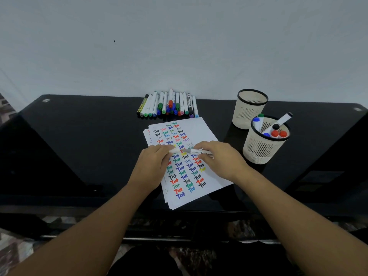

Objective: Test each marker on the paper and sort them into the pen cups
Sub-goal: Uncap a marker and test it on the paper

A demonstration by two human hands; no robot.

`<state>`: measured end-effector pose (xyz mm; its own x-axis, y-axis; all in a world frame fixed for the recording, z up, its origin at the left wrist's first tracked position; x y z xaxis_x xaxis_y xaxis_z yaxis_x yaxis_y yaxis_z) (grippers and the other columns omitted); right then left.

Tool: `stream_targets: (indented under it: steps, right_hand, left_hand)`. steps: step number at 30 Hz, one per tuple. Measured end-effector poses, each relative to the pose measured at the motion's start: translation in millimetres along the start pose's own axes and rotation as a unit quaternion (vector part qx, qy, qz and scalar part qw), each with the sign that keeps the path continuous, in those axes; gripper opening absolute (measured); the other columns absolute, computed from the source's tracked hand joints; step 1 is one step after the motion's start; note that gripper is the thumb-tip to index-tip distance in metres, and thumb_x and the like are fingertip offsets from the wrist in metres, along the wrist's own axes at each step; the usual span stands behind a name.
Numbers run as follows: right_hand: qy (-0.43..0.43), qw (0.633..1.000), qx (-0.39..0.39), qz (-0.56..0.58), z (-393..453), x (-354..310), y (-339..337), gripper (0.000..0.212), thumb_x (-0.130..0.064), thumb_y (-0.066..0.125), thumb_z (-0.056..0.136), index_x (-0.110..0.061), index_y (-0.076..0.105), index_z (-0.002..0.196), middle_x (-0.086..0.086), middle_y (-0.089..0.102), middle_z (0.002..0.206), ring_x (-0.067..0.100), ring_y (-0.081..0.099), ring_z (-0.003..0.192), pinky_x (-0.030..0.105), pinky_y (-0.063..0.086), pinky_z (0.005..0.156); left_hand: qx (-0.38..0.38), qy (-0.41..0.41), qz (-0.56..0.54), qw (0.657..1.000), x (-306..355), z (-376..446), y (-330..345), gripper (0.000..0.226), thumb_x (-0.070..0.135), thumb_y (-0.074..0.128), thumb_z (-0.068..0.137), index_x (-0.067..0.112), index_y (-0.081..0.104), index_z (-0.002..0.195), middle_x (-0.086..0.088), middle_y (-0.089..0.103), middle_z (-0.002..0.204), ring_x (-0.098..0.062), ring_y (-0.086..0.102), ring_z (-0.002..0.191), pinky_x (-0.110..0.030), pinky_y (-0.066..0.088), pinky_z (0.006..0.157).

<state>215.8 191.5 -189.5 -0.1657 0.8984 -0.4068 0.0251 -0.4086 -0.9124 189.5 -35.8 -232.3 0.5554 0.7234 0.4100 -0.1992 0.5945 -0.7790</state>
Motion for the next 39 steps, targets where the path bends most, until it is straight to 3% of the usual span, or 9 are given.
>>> stream_targets:
  steps: [7,13,18,21,26,30,33,35,39]
  right_hand:
    - [-0.046,0.998,-0.003,-0.053,8,-13,6,0.032,-0.035,0.056,0.106,-0.042,0.061,0.137,-0.007,0.067,0.114,0.017,0.061,0.102,0.039,0.053,0.083]
    - [-0.083,0.993,-0.014,-0.081,10,-17,4,0.04,-0.037,0.055,0.106,-0.038,0.047,0.145,-0.007,0.066,0.121,0.015,0.062,0.098,0.038,0.054,0.08]
    - [-0.103,0.991,-0.042,-0.078,9,-21,9,0.053,-0.037,0.048,0.109,-0.038,0.024,0.156,-0.003,0.057,0.135,0.018,0.063,0.096,0.036,0.054,0.074]
    - [-0.097,0.993,-0.048,-0.039,8,-22,11,0.058,-0.033,0.05,0.108,-0.037,0.02,0.158,-0.002,0.056,0.138,0.019,0.062,0.103,0.039,0.056,0.084]
    - [-0.094,0.995,-0.041,0.01,6,-19,13,0.058,-0.031,0.05,0.108,-0.037,0.021,0.158,-0.002,0.057,0.136,0.013,0.059,0.096,0.034,0.054,0.082]
    - [-0.097,0.995,-0.024,0.0,7,-19,13,0.059,-0.031,0.039,0.11,-0.045,0.013,0.161,-0.003,0.051,0.119,0.015,0.057,0.076,0.031,0.049,0.064]
    - [-0.084,0.996,-0.01,0.007,7,-19,7,0.062,-0.029,0.034,0.11,-0.052,0.007,0.161,-0.004,0.047,0.101,0.014,0.053,0.074,0.027,0.038,0.06]
    - [-0.075,0.997,-0.012,0.015,8,-17,6,0.063,-0.028,0.034,0.11,-0.056,0.008,0.16,-0.004,0.048,0.096,0.013,0.052,0.077,0.028,0.038,0.063]
    - [-0.062,0.997,-0.018,0.051,8,-15,7,0.059,-0.029,0.039,0.108,-0.056,0.016,0.156,-0.002,0.056,0.087,0.012,0.054,0.073,0.031,0.041,0.061]
  left_hand:
    - [-0.01,0.062,0.008,0.998,2,-1,0,0.028,0.016,0.062,0.101,0.013,0.067,0.128,-0.001,0.072,0.11,-0.023,0.062,0.093,-0.045,0.051,0.076]
    - [-0.001,0.068,0.001,0.998,9,-2,-4,0.031,0.013,0.065,0.098,0.01,0.067,0.129,-0.004,0.073,0.106,-0.022,0.063,0.088,-0.033,0.047,0.072]
    - [-0.037,0.014,-0.011,0.999,11,-2,-6,0.051,0.027,0.057,0.103,0.025,0.044,0.152,0.005,0.06,0.084,-0.013,0.051,0.075,-0.018,0.036,0.063]
    - [-0.04,0.02,-0.005,0.999,11,-2,-6,0.055,0.026,0.054,0.104,0.027,0.037,0.156,0.007,0.055,0.08,-0.012,0.047,0.072,-0.014,0.03,0.062]
    - [-0.055,-0.008,0.002,0.998,10,-1,-4,0.063,0.028,0.051,0.106,0.032,0.021,0.161,0.008,0.056,0.084,-0.011,0.048,0.077,-0.022,0.033,0.069]
    - [-0.077,-0.08,-0.034,0.993,6,3,-1,0.075,0.045,0.05,0.103,0.038,0.003,0.161,0.009,0.061,0.109,-0.01,0.055,0.102,-0.03,0.044,0.089]
    - [-0.091,-0.077,0.002,0.993,1,2,5,0.072,0.062,0.046,0.099,0.028,0.027,0.16,0.001,0.051,0.149,-0.018,0.044,0.138,-0.041,0.034,0.116]
    - [-0.122,-0.061,0.043,0.99,-4,3,11,0.082,0.078,0.034,0.09,0.025,0.044,0.153,-0.003,0.04,0.159,-0.022,0.034,0.148,-0.046,0.026,0.122]
    - [-0.172,-0.079,0.077,0.979,-5,6,16,0.087,0.086,0.033,0.087,0.031,0.04,0.154,0.0,0.028,0.166,-0.02,0.02,0.154,-0.045,0.013,0.126]
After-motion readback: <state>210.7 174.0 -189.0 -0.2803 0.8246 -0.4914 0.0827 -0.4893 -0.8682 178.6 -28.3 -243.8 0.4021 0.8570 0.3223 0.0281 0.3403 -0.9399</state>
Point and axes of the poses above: each hand's wrist, its own z-axis towards the middle knuckle, its own y-axis out of the palm, x = y × z, the point moved 3 cm from there along z, towards the middle knuckle
